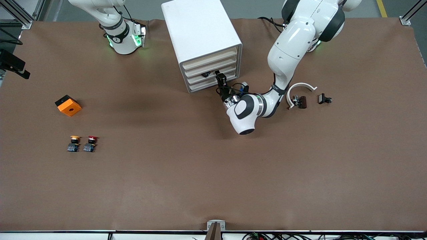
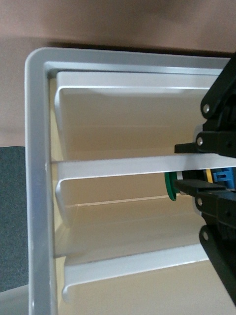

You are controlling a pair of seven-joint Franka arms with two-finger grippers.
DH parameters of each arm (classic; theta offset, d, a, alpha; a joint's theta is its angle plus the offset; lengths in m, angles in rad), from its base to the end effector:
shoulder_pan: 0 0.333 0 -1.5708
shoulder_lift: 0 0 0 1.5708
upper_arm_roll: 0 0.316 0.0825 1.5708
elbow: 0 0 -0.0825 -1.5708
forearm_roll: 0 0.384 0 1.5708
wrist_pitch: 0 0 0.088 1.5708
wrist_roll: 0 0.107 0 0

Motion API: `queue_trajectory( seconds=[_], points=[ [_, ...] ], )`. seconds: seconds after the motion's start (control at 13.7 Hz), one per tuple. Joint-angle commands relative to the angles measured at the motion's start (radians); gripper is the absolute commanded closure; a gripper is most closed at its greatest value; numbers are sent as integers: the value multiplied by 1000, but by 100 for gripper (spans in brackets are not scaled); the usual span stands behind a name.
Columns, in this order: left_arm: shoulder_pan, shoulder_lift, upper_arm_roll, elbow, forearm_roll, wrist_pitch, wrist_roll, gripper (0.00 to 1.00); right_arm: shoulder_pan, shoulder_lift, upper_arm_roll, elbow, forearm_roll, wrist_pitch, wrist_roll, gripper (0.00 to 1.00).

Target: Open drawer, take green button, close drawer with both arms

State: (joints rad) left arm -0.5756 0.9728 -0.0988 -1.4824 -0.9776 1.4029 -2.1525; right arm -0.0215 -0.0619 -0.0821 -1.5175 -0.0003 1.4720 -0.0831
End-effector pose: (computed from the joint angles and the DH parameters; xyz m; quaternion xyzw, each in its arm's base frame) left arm 0.4203 -0.4536 0.1124 -0.4394 -0.6196 0.5431 0.3579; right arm 0.5216 -0.0559 0.6739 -0.9999 0.0102 -0.0083 0.0016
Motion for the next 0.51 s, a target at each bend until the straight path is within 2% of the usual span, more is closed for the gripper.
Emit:
queue_trajectory(
  seconds=[0.0, 0.15, 0.37, 0.44],
  points=[
    [-15, 11, 5, 16, -18, -16, -1, 72, 5, -26, -2, -23, -6, 4, 5, 0],
    [-21, 17, 5, 16, -18, -16, 0, 80, 5, -24, -2, -21, -6, 4, 6, 0],
    [-21, 20, 7, 16, -18, -15, -1, 99, 3, -22, -2, -21, -6, 2, 9, 0],
    [-21, 20, 8, 17, -18, -12, -3, 100, 3, -22, -2, -21, -6, 1, 9, 0]
  ],
)
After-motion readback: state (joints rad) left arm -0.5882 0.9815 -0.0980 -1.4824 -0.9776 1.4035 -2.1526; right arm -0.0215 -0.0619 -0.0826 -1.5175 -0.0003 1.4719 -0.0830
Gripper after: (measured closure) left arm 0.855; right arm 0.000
